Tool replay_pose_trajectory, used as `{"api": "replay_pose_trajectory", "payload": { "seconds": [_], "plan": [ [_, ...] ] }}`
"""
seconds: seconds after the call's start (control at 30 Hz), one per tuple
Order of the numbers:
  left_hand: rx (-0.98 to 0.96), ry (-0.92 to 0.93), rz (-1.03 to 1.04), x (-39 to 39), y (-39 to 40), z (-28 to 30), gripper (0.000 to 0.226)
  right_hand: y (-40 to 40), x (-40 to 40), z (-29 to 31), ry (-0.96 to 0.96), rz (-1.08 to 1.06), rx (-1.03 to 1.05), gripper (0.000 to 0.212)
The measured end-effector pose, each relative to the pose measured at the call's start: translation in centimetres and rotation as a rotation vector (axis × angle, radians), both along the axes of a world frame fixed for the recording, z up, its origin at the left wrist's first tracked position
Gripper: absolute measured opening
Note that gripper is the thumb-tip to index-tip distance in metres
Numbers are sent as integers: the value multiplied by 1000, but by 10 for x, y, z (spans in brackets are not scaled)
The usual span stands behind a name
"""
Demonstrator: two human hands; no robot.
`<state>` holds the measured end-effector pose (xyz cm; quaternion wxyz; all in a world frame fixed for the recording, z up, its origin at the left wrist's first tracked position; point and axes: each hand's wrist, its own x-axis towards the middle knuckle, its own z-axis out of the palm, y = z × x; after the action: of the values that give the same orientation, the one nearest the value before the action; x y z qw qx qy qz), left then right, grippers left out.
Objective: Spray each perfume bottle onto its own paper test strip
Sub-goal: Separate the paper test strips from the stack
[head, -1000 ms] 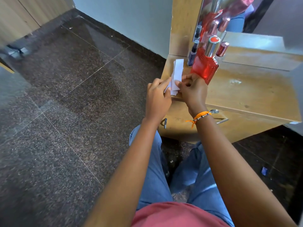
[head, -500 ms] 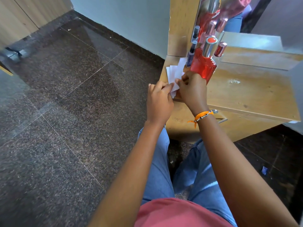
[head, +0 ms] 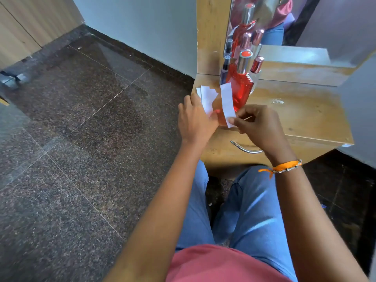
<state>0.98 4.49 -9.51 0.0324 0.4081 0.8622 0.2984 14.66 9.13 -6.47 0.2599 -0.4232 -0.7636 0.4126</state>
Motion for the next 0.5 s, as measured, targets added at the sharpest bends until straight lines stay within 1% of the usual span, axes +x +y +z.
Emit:
{"api": "replay_pose_trajectory", "payload": {
  "seconds": [0.07,0.13,0.23,0.3,0.4,0.5],
  "plan": [
    [-20,13,11,2,3,1,55,7,18,5,-12,45,-73,13],
    [-26,14,11,4,4,2,53,16,35,8,7,85,-154,12],
    [-22,-14,13,6,6,3,52,23,58,9,116,95,-296,9],
    [-12,-23,13,7,5,3,50,27,69,7,177,43,-336,10],
    [-14,6,9,11,1,4,48,30,73,0,199,-72,-369,13],
    [-21,112,56,18,-3,7,50,29,64,-6,196,-158,-384,12]
  ]
}}
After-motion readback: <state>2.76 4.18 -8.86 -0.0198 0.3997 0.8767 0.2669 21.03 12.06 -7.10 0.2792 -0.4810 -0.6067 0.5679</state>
